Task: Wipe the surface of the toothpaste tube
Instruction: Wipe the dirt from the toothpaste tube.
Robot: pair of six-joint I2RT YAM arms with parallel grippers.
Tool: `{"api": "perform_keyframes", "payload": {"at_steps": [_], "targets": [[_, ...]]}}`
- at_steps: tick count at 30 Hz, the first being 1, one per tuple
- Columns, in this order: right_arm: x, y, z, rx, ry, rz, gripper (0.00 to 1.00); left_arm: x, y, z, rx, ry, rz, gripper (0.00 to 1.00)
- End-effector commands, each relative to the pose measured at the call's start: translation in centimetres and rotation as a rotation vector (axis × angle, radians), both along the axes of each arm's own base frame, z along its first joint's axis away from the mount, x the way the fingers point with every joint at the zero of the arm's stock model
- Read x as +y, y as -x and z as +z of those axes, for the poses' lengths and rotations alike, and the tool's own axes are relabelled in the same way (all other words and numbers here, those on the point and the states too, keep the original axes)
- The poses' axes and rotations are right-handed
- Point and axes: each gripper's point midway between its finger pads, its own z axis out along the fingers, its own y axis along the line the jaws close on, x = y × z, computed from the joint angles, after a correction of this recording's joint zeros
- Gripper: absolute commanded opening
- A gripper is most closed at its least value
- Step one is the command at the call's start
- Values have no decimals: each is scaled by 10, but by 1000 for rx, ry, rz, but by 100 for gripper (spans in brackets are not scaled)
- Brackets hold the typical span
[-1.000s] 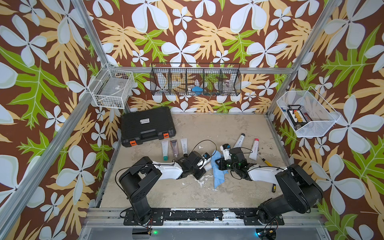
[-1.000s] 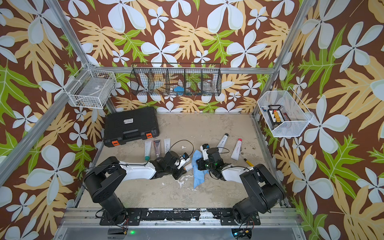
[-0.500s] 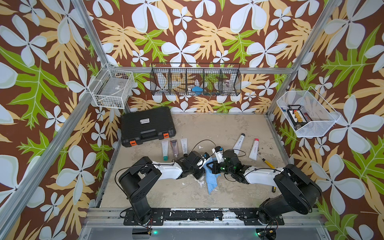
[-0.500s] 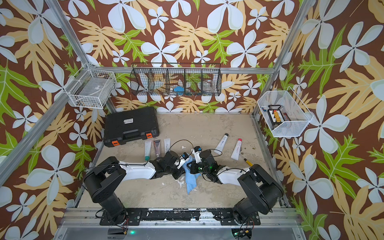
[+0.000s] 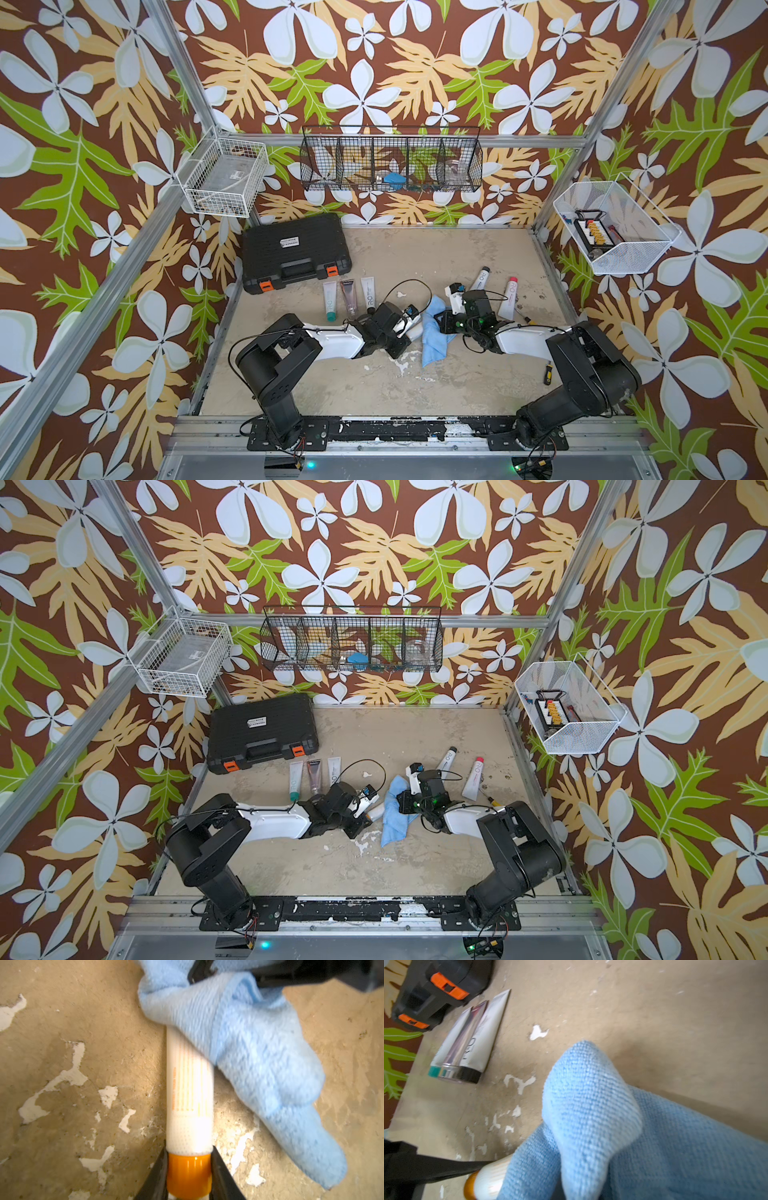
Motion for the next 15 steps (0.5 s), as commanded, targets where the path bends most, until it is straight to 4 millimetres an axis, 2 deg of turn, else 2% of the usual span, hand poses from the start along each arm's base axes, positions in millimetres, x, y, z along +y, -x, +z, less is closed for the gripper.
{"api": "perform_keyframes", "payload": {"at_steps": [1,6,15], "targets": [[-17,1,-5,19,47,-24,0,-2,-3,5,-18,13,1,28],[-13,1,5,-3,19,2,0,-2,-3,5,-18,13,-1,28],[42,23,13,-3,-46,173,0,-2,-3,5,-19,16,0,28]]}}
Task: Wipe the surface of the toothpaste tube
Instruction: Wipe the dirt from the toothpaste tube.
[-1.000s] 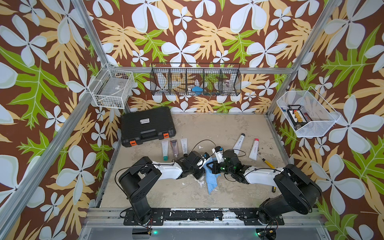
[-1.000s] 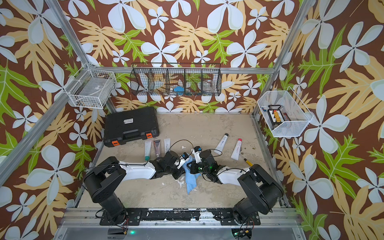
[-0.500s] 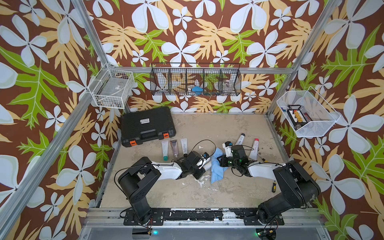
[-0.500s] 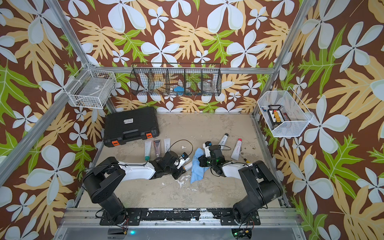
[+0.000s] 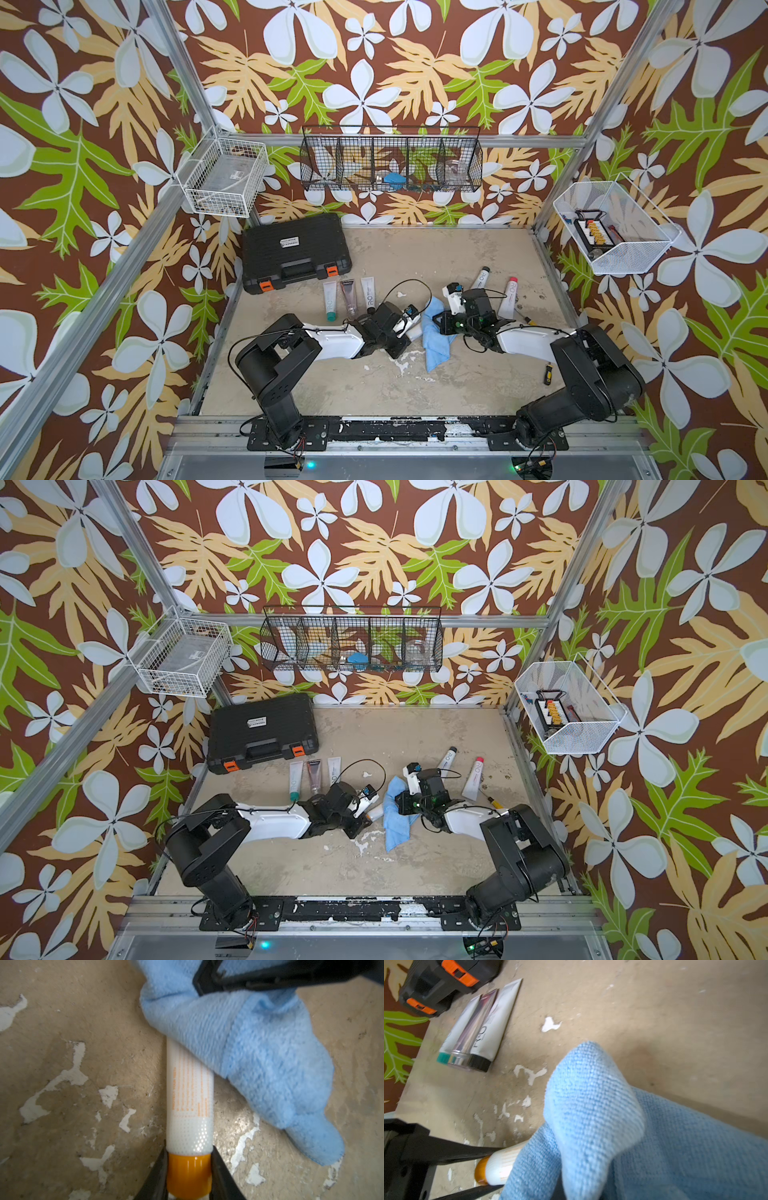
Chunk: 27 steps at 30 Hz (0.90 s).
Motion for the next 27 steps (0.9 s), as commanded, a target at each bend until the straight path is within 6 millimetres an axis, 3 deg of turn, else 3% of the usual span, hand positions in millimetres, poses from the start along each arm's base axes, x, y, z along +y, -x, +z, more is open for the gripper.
{"api": "perform_keyframes", "payload": {"at_steps": [1,7,15,20,27], "targets": [[22,10,4,1,-41,63,0,-2,-3,6,-21,18,1,28],[59,35,0,73,-151,138,0,-3,-2,6,-21,22,-8,28],[74,47,13,104,-289,169,0,-3,-2,7,-22,26,-11,29],[68,39,1,89,-196,148,0,-3,-2,8,-24,28,-11,29],[29,22,-29,51,83,50,0,-2,-1,10,-29,33,-11,29]]}}
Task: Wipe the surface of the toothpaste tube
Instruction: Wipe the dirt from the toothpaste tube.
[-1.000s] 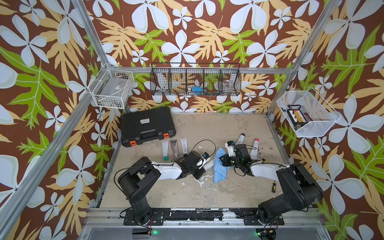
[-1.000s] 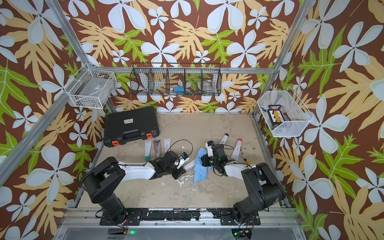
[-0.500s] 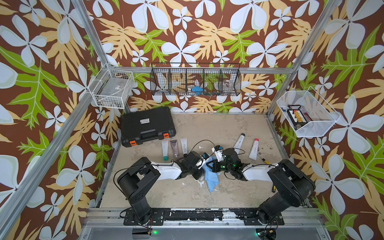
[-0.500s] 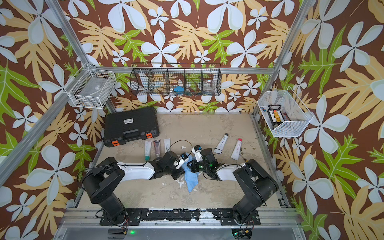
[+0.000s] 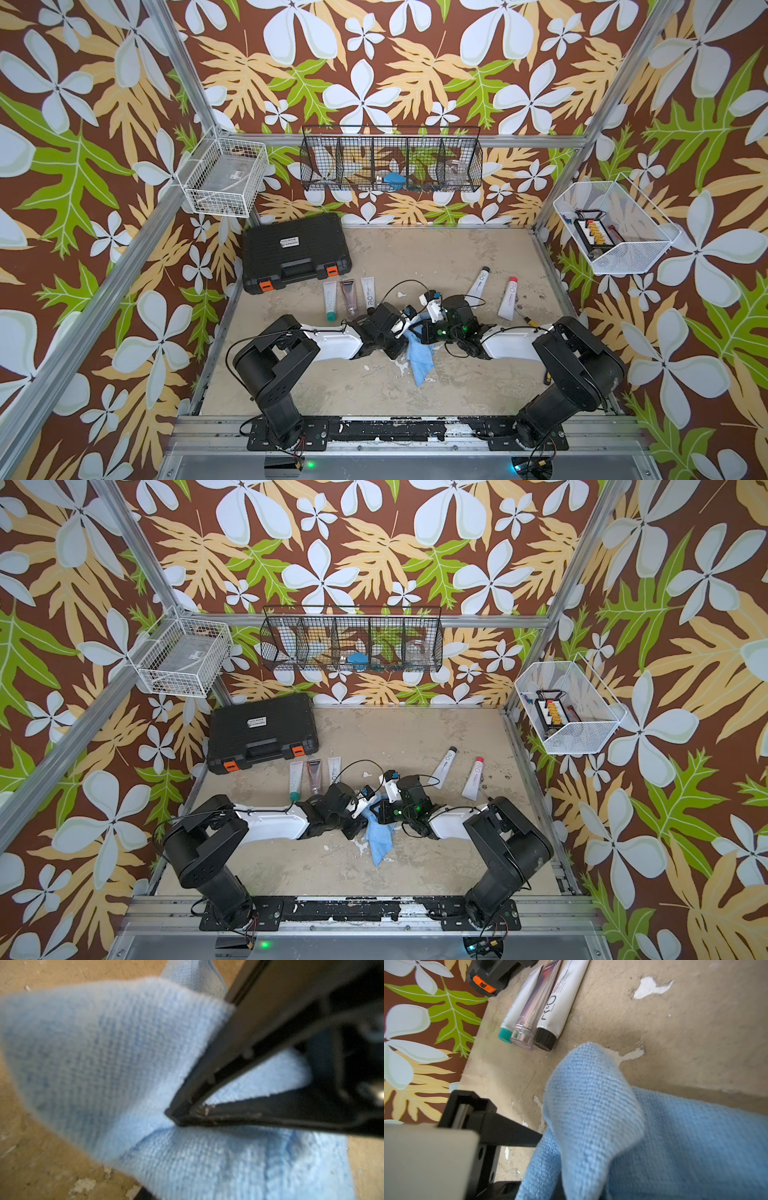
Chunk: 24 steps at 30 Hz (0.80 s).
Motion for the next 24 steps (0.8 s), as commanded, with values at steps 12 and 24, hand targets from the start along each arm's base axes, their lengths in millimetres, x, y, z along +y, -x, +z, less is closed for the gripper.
{"api": "perform_keyframes", "payload": {"at_steps": [12,24], "targets": [[-81,-27,-33,-25,324,-178,0,-6,-3,12,-35,47,-12,29],[-105,-37,-34,-7,335,-245,0,-6,-4,12,-35,44,-8,29]]}}
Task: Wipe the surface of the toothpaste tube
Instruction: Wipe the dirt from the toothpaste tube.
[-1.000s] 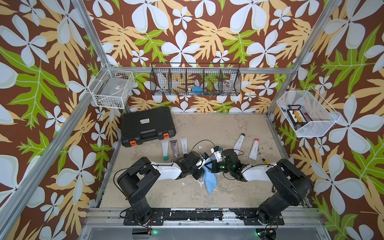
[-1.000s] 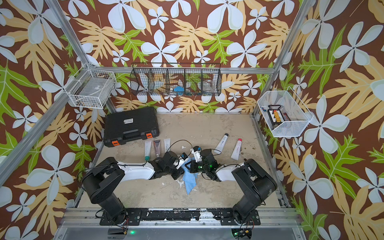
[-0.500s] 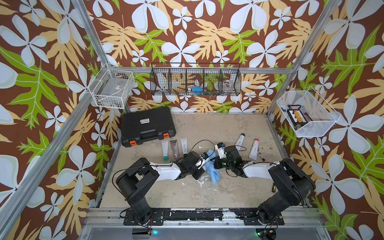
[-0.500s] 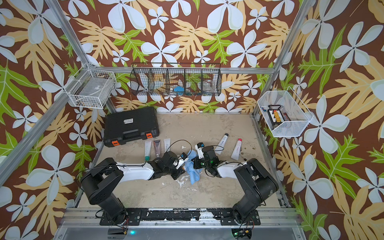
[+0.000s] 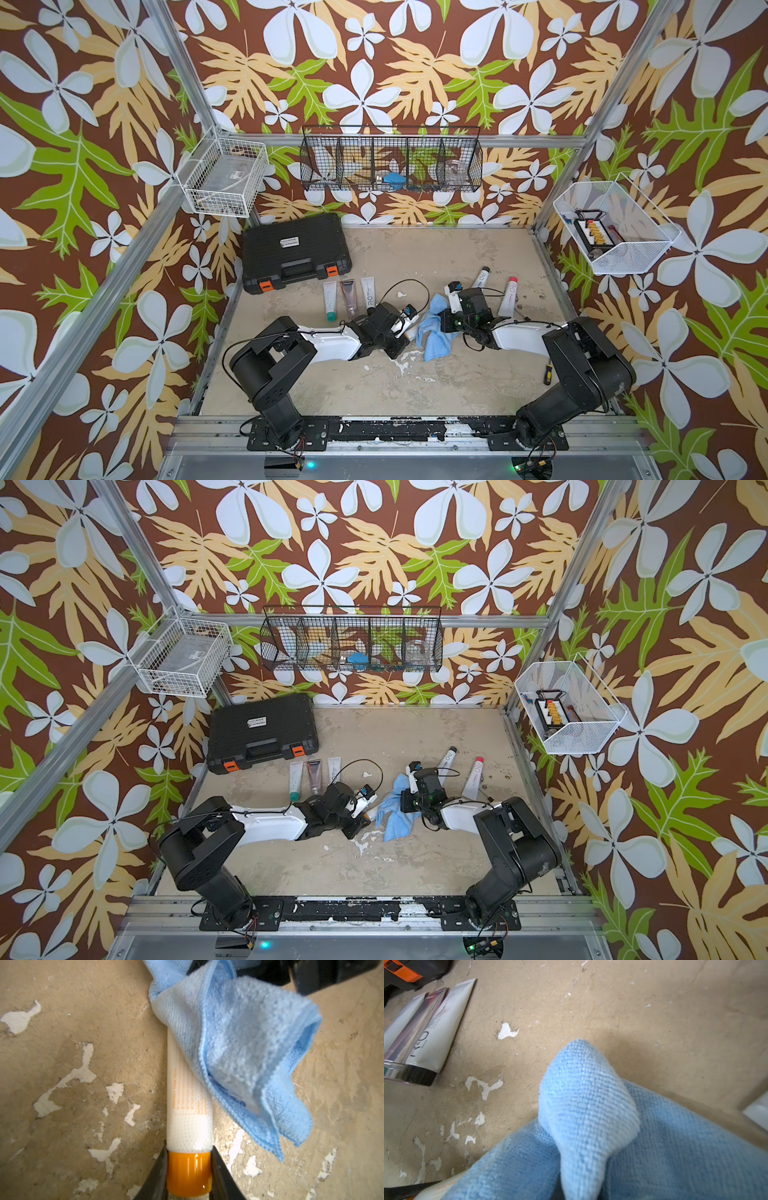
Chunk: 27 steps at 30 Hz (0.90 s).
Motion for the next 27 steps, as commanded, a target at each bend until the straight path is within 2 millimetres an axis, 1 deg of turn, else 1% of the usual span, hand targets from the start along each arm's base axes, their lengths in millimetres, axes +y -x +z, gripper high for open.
{"api": "perform_keyframes", "payload": {"at_steps": [1,3,8,11,14,16,18,21,24,27], "targets": [[-6,12,-11,59,27,1,0,-4,-3,6,-20,21,-3,29],[4,15,-7,59,-20,23,0,-4,-4,5,-19,20,-3,29],[46,30,3,50,-69,127,0,-4,-4,4,-18,16,1,29],[67,40,9,51,-111,161,0,-3,-5,4,-20,15,5,29],[87,52,14,64,-180,199,0,-3,-6,4,-21,12,9,29],[95,57,17,76,-216,213,0,-2,-7,4,-25,11,17,29],[98,59,20,84,-248,218,0,0,-9,3,-25,6,33,29],[98,56,28,73,-250,214,0,4,-16,5,-31,7,81,28],[96,50,47,38,-258,209,0,5,-20,10,-22,38,136,28],[86,42,71,-7,-264,186,0,11,-28,13,-24,51,228,27]]}}
